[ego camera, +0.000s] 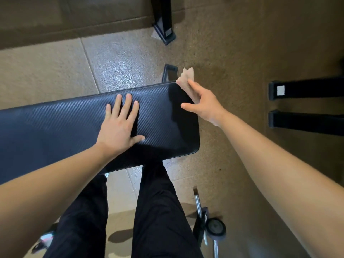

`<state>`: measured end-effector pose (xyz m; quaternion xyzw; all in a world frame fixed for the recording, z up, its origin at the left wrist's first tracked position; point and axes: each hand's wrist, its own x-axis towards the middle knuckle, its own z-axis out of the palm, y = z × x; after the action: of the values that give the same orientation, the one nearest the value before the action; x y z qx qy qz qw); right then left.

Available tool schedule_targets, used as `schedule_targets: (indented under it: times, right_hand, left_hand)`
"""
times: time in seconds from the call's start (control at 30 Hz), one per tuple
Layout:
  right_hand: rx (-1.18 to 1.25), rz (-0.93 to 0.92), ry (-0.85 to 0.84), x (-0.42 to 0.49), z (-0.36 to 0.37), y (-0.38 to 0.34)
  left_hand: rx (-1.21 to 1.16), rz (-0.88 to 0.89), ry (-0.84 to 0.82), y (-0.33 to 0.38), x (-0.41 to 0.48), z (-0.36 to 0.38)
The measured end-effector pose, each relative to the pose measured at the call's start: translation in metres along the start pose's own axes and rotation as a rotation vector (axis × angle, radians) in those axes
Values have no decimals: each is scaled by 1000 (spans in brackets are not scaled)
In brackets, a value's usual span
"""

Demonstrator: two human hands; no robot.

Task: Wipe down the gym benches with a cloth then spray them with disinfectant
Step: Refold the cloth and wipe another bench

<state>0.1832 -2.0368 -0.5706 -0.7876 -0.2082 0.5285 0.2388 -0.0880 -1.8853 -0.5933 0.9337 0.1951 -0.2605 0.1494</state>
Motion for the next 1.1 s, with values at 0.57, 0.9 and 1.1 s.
schedule_targets:
  times: [0.57, 0.9, 1.1]
  right_hand:
    - [-836, -285, -142, 37, 47, -72]
    - [-872, -390, -250, 47, 139, -129]
    - [-905, -458, -277, 58, 197, -153]
  left_hand:
    - [-148, -176, 85, 8, -21, -12]
    - [-386, -697, 208, -72, -108, 0]
    - [-536, -1091, 31, -133, -157, 26]
